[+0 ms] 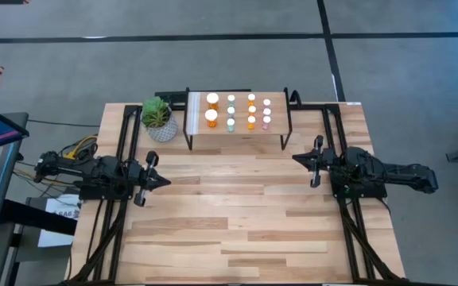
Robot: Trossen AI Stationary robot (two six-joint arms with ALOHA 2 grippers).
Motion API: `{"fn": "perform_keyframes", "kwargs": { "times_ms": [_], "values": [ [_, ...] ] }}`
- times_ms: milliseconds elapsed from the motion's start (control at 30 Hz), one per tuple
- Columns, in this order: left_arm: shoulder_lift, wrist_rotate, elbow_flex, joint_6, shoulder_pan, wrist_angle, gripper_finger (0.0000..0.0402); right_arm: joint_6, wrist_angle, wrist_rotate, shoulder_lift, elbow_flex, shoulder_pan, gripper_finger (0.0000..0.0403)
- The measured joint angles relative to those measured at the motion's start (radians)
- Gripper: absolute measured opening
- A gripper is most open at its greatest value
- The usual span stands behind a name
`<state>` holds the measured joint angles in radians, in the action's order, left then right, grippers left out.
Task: Pick and place medicine bottles onto shelf by color
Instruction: Return to Home Position
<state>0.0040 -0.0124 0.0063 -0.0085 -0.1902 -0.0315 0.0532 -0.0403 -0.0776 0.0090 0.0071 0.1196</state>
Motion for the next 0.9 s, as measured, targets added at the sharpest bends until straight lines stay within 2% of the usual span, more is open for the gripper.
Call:
{"fn": "perform_keyframes", "kwargs": {
  "times_ms": [900],
  "values": [
    [0.0,-0.002,0.0,0.018,0.0,0.0,0.0,0.0,0.002,-0.001,0.0,-0.001,0.0,0.004]
  ]
}}
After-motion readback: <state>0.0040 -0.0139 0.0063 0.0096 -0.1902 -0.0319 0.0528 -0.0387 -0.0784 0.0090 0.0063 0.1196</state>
